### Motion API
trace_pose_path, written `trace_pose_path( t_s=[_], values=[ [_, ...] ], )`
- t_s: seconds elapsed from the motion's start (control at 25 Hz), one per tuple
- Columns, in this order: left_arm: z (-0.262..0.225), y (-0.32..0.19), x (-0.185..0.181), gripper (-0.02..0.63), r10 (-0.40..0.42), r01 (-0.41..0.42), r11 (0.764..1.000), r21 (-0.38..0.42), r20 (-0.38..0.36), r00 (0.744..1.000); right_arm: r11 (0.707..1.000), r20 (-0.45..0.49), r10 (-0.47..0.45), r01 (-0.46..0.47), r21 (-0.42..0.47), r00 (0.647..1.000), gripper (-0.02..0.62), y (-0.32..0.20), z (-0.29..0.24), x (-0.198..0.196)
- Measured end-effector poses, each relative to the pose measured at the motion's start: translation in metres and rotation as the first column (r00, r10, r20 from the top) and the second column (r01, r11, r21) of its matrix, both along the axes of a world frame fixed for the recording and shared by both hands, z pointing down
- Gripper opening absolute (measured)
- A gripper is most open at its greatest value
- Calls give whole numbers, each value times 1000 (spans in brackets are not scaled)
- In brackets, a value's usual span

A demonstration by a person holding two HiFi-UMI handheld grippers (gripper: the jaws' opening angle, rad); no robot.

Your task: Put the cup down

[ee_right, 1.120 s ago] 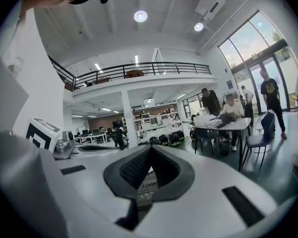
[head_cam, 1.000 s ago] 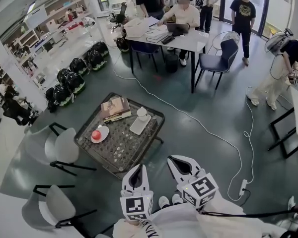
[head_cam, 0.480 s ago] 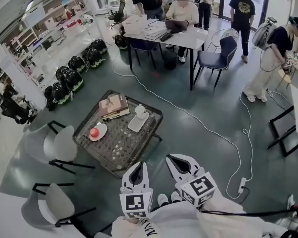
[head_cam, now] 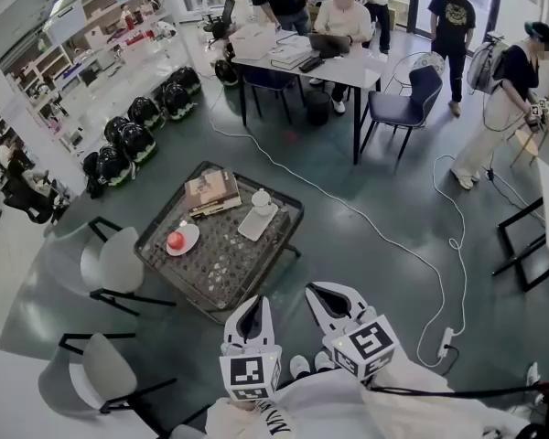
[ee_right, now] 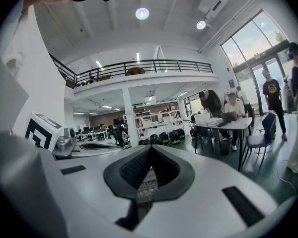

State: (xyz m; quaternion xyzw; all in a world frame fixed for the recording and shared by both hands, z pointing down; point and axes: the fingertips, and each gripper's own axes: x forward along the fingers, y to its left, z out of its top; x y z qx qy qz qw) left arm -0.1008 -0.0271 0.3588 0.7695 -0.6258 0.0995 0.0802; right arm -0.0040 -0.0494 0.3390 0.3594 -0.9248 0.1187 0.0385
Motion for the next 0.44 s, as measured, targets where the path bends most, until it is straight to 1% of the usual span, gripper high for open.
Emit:
trace_pose_path(
  t_s=[0.44],
  values=[
    [4, 0, -12, 11, -30, 30, 1000, -7, -2, 1000, 1000, -3, -5, 5, -3, 1000, 5, -2, 2, -4]
  ],
)
